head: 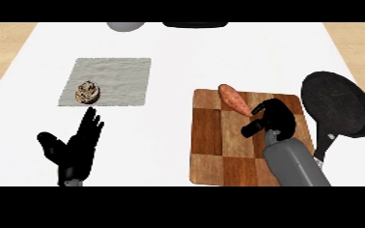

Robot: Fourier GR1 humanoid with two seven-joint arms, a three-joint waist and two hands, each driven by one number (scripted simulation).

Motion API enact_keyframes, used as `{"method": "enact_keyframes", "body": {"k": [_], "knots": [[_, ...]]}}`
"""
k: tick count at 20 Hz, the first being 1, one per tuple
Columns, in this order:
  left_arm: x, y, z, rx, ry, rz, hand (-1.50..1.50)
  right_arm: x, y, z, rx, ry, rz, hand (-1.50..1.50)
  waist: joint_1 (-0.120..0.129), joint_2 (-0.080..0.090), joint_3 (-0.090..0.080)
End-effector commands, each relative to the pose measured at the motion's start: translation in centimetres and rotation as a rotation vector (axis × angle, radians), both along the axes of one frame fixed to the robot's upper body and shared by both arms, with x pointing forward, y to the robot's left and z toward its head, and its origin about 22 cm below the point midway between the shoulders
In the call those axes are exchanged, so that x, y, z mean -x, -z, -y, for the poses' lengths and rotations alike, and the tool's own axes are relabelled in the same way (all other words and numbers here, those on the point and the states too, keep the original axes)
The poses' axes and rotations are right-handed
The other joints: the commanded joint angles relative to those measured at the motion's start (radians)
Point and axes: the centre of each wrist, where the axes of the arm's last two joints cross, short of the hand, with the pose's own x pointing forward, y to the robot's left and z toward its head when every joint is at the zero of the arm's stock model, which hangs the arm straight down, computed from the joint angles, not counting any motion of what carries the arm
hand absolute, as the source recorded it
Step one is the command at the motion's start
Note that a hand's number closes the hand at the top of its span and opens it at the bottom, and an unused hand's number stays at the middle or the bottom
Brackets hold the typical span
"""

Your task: Pick the sweet potato from the cutting board and place it in the pan

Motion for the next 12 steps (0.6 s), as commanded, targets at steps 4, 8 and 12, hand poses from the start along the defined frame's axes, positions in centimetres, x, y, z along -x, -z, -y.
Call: {"method": "enact_keyframes", "body": {"k": [4,8,12], "knots": [[-1.0,1.3,-0.4,0.005,0.009,-0.022,0.0,-3.5,0.5,-2.5,0.056,-0.093,-0.013,1.5,0.011,0.014,0.008],[-1.2,-1.2,0.8,0.001,0.024,-0.013,0.0,-7.2,-2.2,-6.6,0.103,-0.192,-0.026,1.5,0.033,0.018,0.009],[-2.4,-1.4,1.7,0.002,0.023,0.003,0.0,-8.4,-2.0,-7.3,0.214,-0.209,0.059,1.5,0.02,0.016,0.009]]}}
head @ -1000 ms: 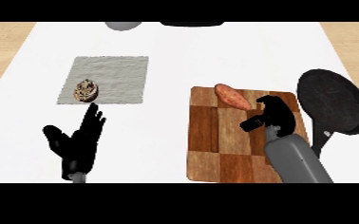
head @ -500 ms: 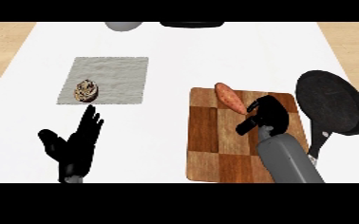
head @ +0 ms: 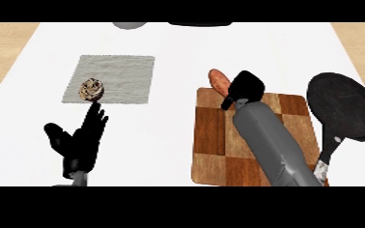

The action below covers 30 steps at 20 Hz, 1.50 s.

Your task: Pick the sweet potato from the cutting board and place it in the pan

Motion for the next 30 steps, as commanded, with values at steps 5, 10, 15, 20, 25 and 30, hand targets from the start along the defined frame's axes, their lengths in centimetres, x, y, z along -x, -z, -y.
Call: {"method": "enact_keyframes", "body": {"k": [5,10,15,20,25,30], "knots": [[0.4,0.4,-0.1,0.001,-0.01,-0.013,0.0,-1.3,-3.7,-4.6,0.268,-0.005,0.298,1.5,-0.016,-0.009,0.001],[1.3,0.6,-1.7,-0.001,-0.032,-0.016,0.0,-2.0,-8.1,-4.5,0.335,0.119,0.531,1.5,-0.03,-0.015,0.001],[0.8,-0.2,-1.0,-0.009,-0.03,-0.015,0.0,-2.4,-12.3,-4.2,0.31,0.217,0.571,1.5,-0.031,-0.012,0.002],[0.8,0.9,-0.4,-0.001,-0.041,-0.025,0.0,-2.0,-11.8,0.0,0.262,0.284,0.581,1.5,-0.038,-0.01,0.002],[1.6,0.6,-1.8,0.01,-0.017,-0.005,0.0,-2.6,-10.6,5.4,0.241,0.332,0.632,1.5,-0.021,-0.004,0.002],[0.9,0.3,1.8,0.004,-0.027,0.001,0.0,-2.6,-8.6,13.6,0.356,0.383,0.618,1.5,-0.018,-0.001,0.003]]}}
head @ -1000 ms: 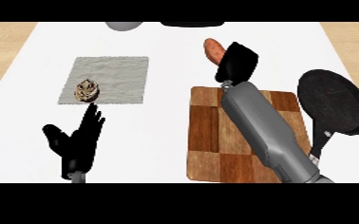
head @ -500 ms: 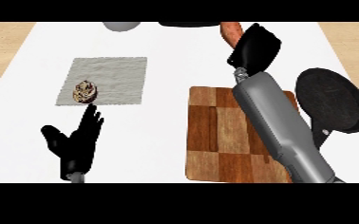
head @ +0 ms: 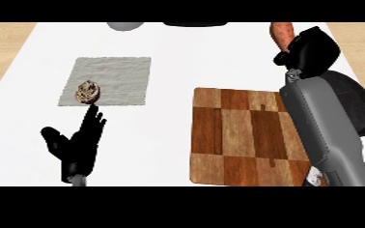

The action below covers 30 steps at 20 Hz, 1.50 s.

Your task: Pick the sweet potato from the cutting board and place it in the pan

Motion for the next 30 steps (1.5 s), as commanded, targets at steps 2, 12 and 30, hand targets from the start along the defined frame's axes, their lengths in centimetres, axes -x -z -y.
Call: {"method": "enact_keyframes", "body": {"k": [2,12,30], "knots": [[0.1,1.2,0.2,0.012,-0.008,-0.002,0.0,1.2,1.0,9.0,0.016,0.119,0.032,1.5,-0.006,0.003,0.0],[-0.8,-1.3,0.1,0.008,0.042,0.017,0.0,2.0,4.6,18.7,-0.049,0.183,0.084,1.5,0.033,0.015,0.003],[-0.7,-0.4,1.2,0.014,0.043,0.014,0.0,4.8,5.5,24.4,-0.243,0.106,0.187,-1.5,0.042,0.024,0.01]]}}
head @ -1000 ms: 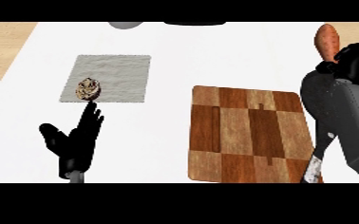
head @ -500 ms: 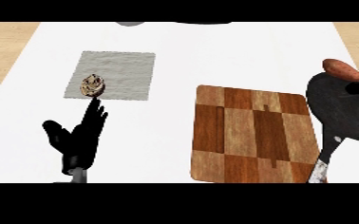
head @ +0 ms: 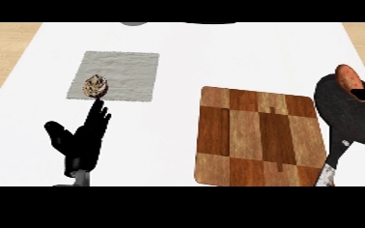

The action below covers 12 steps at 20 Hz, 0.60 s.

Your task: Pick the sweet potato from the cutting board and place it in the pan

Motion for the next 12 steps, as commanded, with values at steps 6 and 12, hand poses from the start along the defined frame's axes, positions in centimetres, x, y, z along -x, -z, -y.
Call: {"method": "enact_keyframes", "body": {"k": [6,12], "knots": [[0.8,0.9,-0.4,-0.003,-0.027,-0.012,0.0,0.3,-2.1,1.6,-0.227,-0.099,0.491,-1.5,-0.036,-0.013,-0.001],[1.2,1.3,-0.8,-0.003,-0.035,-0.023,0.0,4.4,0.7,4.1,-0.405,-0.194,0.693,-1.5,-0.05,-0.019,-0.005]]}}
